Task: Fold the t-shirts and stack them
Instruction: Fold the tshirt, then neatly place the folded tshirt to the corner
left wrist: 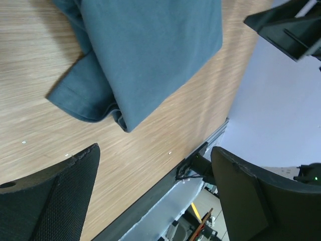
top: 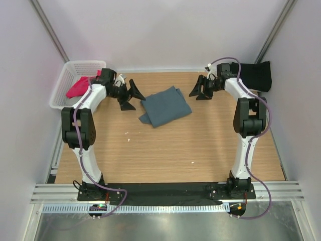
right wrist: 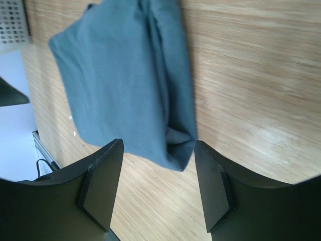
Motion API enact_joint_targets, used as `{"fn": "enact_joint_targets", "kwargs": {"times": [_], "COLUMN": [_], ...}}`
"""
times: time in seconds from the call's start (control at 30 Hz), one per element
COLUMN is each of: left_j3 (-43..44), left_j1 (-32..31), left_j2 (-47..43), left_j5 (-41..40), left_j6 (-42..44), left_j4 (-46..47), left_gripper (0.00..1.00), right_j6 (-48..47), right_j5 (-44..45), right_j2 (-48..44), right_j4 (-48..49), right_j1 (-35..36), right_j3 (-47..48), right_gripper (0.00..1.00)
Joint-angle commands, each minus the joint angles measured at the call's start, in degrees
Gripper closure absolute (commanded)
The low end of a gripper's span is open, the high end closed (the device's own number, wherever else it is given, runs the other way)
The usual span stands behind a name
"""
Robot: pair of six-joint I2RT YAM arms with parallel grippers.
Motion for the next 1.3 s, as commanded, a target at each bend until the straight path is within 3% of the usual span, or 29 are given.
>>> {"fn": "enact_joint_targets", "kwargs": {"times": [0.0, 0.4, 0.7, 0.97, 1.27], "left_j3": [-0.23, 2.75, 19.53, 21.65, 23.76], "left_j1": [-0.15, -2.35, -6.56, -10.87, -15.18], "left_j2": [0.03, 6.98, 10.49, 18.48, 25.17], "left_j5": [3.34, 1.23, 4.13, 8.17, 7.47], "left_j6": [-0.35, 3.43, 5.11, -1.48, -2.46], "left_j4": [1.71, -0.22, 0.65, 8.38, 9.36], "left_gripper": [0.08, 0.07, 0.11, 0.12, 0.12], "right_j6": [-1.81, 1.52, 9.17, 9.53, 6.54], "right_j5": [-1.58, -8.61, -16.26, -16.18, -13.63], "right_j2": [3.3, 14.92, 17.12, 18.44, 17.91], "right_j4": [-0.3, 3.21, 10.33, 10.86, 8.4], "right_j1": [-0.24, -0.41, -0.85, -0.15, 2.4], "right_j3": [3.63, 9.18, 8.21, 8.04, 7.69], "right_gripper": [0.35, 0.35, 0.35, 0.34, 0.35]}}
